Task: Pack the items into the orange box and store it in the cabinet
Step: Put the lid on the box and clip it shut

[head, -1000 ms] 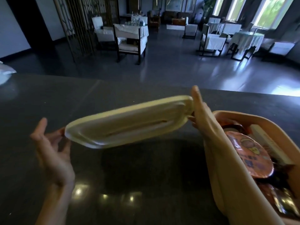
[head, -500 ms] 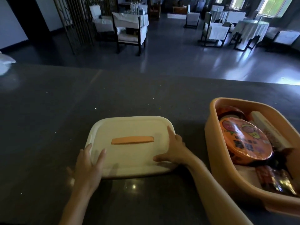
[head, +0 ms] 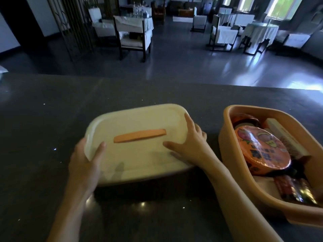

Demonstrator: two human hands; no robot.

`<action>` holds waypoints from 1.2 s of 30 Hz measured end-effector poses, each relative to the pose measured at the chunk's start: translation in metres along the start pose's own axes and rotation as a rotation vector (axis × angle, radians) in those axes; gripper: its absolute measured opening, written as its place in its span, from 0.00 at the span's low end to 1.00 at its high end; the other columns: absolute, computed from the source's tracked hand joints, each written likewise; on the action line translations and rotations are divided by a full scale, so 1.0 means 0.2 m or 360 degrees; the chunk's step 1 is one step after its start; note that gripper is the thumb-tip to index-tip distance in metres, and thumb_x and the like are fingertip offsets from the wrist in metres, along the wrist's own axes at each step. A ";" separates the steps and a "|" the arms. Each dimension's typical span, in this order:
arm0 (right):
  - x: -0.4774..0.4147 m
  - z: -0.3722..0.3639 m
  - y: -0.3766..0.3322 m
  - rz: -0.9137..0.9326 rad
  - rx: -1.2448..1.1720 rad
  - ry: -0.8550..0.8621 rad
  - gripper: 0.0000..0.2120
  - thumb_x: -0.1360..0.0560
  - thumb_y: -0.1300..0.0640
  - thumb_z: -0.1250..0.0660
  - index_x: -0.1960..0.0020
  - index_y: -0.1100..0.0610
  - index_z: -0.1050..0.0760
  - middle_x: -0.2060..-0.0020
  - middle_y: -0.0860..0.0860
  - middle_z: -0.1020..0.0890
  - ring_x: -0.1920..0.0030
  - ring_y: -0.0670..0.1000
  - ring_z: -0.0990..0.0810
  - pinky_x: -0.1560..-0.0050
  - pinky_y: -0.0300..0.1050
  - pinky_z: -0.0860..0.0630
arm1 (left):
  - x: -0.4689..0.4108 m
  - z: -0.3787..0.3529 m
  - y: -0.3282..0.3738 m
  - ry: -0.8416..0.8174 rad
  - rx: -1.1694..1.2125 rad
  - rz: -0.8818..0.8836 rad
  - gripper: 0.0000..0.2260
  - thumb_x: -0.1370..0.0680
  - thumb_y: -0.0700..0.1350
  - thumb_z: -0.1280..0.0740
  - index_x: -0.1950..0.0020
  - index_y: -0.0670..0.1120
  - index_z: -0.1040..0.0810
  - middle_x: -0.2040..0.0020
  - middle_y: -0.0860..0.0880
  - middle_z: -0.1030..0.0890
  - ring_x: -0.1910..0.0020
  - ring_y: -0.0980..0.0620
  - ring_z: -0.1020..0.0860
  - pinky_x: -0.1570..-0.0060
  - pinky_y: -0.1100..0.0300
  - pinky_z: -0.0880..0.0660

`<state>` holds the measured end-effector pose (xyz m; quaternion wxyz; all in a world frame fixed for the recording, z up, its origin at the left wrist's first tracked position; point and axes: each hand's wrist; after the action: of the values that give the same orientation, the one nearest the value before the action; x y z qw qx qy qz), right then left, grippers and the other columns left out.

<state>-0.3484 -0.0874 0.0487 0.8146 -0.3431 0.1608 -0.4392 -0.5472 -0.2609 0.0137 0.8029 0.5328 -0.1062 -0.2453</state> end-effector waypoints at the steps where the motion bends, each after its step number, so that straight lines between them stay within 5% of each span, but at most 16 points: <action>1: 0.00 0.05 -0.03 0.0012 0.0035 0.0041 0.50 0.34 0.39 0.29 0.27 0.43 0.62 0.28 0.52 0.44 0.30 0.60 0.44 0.34 0.60 0.43 | -0.02 0.01 0.05 0.0037 0.0038 -0.0078 0.23 0.25 0.57 0.37 0.33 0.50 0.34 0.46 0.51 0.25 0.51 0.51 0.26 0.55 0.56 0.31; 3: 0.01 0.14 -0.08 -0.0011 0.0113 0.0162 0.48 0.34 0.35 0.33 0.28 0.42 0.61 0.28 0.52 0.44 0.31 0.60 0.44 0.35 0.60 0.41 | -0.04 0.03 0.16 0.0026 0.0142 -0.0173 0.25 0.27 0.61 0.37 0.34 0.51 0.33 0.53 0.55 0.26 0.58 0.56 0.25 0.60 0.59 0.32; 8: 0.12 0.41 -0.05 -0.0149 0.0226 0.0449 0.46 0.36 0.27 0.39 0.27 0.42 0.56 0.28 0.54 0.41 0.31 0.63 0.43 0.37 0.62 0.38 | -0.05 -0.06 0.43 -0.0307 0.0336 -0.0187 0.35 0.34 0.67 0.39 0.31 0.52 0.38 0.46 0.52 0.28 0.47 0.47 0.26 0.48 0.45 0.28; 11: 0.23 0.58 0.04 -0.0312 0.0306 0.0599 0.48 0.40 0.24 0.43 0.27 0.44 0.53 0.29 0.55 0.38 0.31 0.63 0.40 0.38 0.61 0.37 | 0.02 -0.21 0.58 -0.0540 0.0406 -0.0267 0.36 0.34 0.67 0.37 0.31 0.52 0.39 0.50 0.56 0.27 0.50 0.50 0.25 0.52 0.48 0.28; 13: 0.32 0.69 0.11 -0.0452 0.0338 0.0677 0.51 0.44 0.21 0.47 0.27 0.44 0.53 0.29 0.55 0.38 0.31 0.62 0.39 0.38 0.61 0.36 | 0.07 -0.34 0.66 -0.0661 0.0453 -0.0292 0.34 0.33 0.65 0.37 0.30 0.51 0.38 0.44 0.52 0.26 0.47 0.50 0.25 0.49 0.47 0.27; 19: 0.63 0.86 0.33 -0.0954 0.0311 0.0537 0.56 0.48 0.21 0.52 0.26 0.46 0.55 0.32 0.60 0.34 0.36 0.64 0.33 0.38 0.63 0.33 | 0.19 -0.74 0.77 -0.0909 0.0384 -0.0402 0.32 0.32 0.65 0.36 0.32 0.53 0.35 0.36 0.48 0.28 0.41 0.48 0.27 0.42 0.48 0.29; 23: 0.75 0.90 0.41 -0.1214 0.0256 0.0325 0.57 0.51 0.22 0.59 0.26 0.47 0.57 0.38 0.59 0.28 0.41 0.61 0.29 0.38 0.59 0.32 | 0.15 -1.01 0.84 -0.1098 0.0354 -0.0466 0.27 0.26 0.60 0.37 0.30 0.50 0.37 0.35 0.47 0.28 0.42 0.50 0.27 0.47 0.56 0.31; 27: 0.79 0.88 0.47 -0.1266 0.0541 0.0541 0.58 0.52 0.19 0.64 0.28 0.47 0.50 0.40 0.56 0.30 0.42 0.58 0.30 0.42 0.55 0.29 | 0.08 -1.25 0.89 -0.1352 0.0045 -0.0744 0.29 0.25 0.62 0.41 0.28 0.50 0.39 0.33 0.43 0.28 0.38 0.46 0.28 0.45 0.57 0.33; 30: 0.76 0.82 0.53 -0.0928 0.0975 0.0736 0.52 0.45 0.19 0.69 0.28 0.44 0.54 0.32 0.51 0.46 0.33 0.55 0.47 0.32 0.58 0.45 | 0.06 -1.37 0.93 -0.1416 -0.0385 -0.1214 0.39 0.32 0.71 0.50 0.28 0.48 0.39 0.31 0.43 0.30 0.33 0.45 0.31 0.34 0.50 0.37; 33: 0.74 0.73 0.55 -0.0569 0.0870 0.0556 0.39 0.38 0.21 0.67 0.30 0.35 0.65 0.26 0.45 0.60 0.29 0.45 0.68 0.31 0.55 0.72 | 0.05 -1.45 0.97 -0.1460 -0.0557 -0.1540 0.36 0.29 0.68 0.51 0.27 0.49 0.42 0.29 0.45 0.34 0.32 0.46 0.34 0.33 0.53 0.40; 36: 0.73 0.65 0.55 -0.0607 0.0774 0.0512 0.39 0.38 0.21 0.67 0.31 0.34 0.70 0.25 0.49 0.62 0.29 0.48 0.70 0.33 0.52 0.74 | 0.03 -1.52 1.03 -0.1647 -0.0649 -0.1660 0.32 0.26 0.66 0.47 0.25 0.55 0.49 0.26 0.48 0.39 0.30 0.47 0.38 0.36 0.54 0.40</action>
<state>-0.1259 -0.1128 0.0698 0.7400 -0.0892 0.1109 -0.6574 -0.3525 0.0441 0.0747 0.5135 0.1721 -0.1562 -0.8260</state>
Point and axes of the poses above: each hand's wrist, its own x-axis away from the middle knuckle, its own z-axis out of the back of the hand, y = z × x
